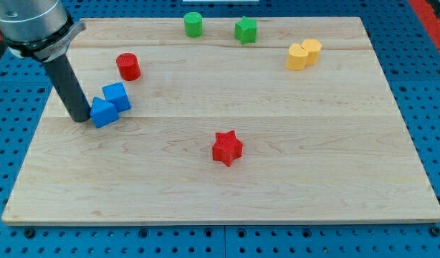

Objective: Slide the red circle to the right of blue cube

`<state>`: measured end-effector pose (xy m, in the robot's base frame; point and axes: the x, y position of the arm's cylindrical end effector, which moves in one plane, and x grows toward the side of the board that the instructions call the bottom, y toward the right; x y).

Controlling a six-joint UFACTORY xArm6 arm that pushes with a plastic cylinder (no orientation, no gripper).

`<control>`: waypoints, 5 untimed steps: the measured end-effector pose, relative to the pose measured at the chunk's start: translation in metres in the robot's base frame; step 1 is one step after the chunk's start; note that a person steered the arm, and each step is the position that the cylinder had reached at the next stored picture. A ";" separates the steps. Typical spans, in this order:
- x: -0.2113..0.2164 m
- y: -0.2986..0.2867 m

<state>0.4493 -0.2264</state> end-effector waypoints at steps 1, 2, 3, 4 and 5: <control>0.024 -0.010; 0.045 -0.004; 0.041 0.038; 0.031 0.116; -0.005 0.172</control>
<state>0.4444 -0.0540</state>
